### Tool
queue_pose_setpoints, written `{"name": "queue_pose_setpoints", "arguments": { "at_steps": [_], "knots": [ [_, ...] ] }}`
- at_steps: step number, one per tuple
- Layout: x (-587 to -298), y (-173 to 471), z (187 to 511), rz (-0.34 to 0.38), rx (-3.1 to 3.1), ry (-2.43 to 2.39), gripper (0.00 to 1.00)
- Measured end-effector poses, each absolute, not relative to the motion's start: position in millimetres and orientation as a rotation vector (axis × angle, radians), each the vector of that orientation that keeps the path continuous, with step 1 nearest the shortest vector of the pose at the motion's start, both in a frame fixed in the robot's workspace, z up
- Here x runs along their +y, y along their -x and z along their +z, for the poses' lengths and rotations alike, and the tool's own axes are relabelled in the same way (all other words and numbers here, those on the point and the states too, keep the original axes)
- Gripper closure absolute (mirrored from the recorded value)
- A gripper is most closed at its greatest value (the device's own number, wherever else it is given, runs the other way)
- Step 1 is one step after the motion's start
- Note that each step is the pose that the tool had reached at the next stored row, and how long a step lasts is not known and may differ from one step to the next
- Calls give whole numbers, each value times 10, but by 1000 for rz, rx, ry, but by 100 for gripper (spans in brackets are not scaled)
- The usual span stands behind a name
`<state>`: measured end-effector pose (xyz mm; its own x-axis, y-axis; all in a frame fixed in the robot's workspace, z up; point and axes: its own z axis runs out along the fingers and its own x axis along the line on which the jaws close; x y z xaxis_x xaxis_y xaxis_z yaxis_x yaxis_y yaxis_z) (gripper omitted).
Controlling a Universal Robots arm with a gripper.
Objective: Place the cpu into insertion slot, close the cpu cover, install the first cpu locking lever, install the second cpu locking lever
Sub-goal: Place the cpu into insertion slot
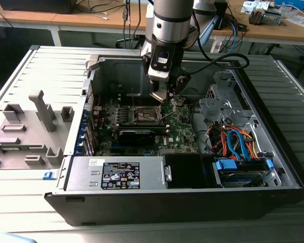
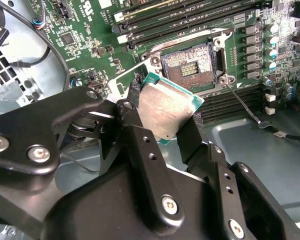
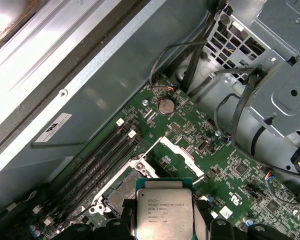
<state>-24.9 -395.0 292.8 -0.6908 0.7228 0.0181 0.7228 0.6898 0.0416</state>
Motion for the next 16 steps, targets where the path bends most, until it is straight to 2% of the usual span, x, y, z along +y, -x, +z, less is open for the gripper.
{"name": "queue_pose_setpoints", "arguments": {
  "at_steps": [16],
  "knots": [
    [-3950, 249, 2923, -71, -2845, 1335, 45]
  ]
}}
